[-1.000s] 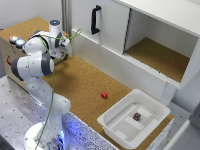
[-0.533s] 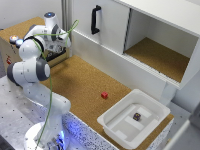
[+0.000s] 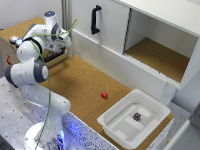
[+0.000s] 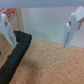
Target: Push the handle of the drawer
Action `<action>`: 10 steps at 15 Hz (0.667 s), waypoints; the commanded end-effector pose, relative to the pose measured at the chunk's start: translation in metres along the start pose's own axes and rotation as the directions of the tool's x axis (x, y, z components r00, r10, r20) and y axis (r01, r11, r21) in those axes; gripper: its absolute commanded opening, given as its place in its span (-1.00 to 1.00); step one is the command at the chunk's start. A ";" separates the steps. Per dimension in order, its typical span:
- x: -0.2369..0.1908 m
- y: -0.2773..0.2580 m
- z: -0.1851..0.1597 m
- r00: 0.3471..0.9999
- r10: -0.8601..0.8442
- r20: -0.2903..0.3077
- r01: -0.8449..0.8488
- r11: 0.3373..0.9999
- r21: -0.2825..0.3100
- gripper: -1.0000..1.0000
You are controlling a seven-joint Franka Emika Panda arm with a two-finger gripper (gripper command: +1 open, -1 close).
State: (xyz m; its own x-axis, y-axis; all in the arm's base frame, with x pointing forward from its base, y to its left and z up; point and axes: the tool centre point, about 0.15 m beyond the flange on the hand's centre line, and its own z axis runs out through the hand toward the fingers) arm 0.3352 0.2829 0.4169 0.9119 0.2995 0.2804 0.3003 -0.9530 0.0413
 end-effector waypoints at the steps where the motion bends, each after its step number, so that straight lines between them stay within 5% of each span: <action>1: 0.000 0.000 0.000 1.000 0.000 0.000 0.000 1.000 0.000 1.00; 10: 0.055 -0.033 -0.055 0.948 -0.316 0.023 0.315 0.948 0.037 1.00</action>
State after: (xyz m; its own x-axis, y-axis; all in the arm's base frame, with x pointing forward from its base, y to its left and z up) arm 0.3475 0.2966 0.4461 0.8341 0.4286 0.3472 0.4347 -0.8982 0.0646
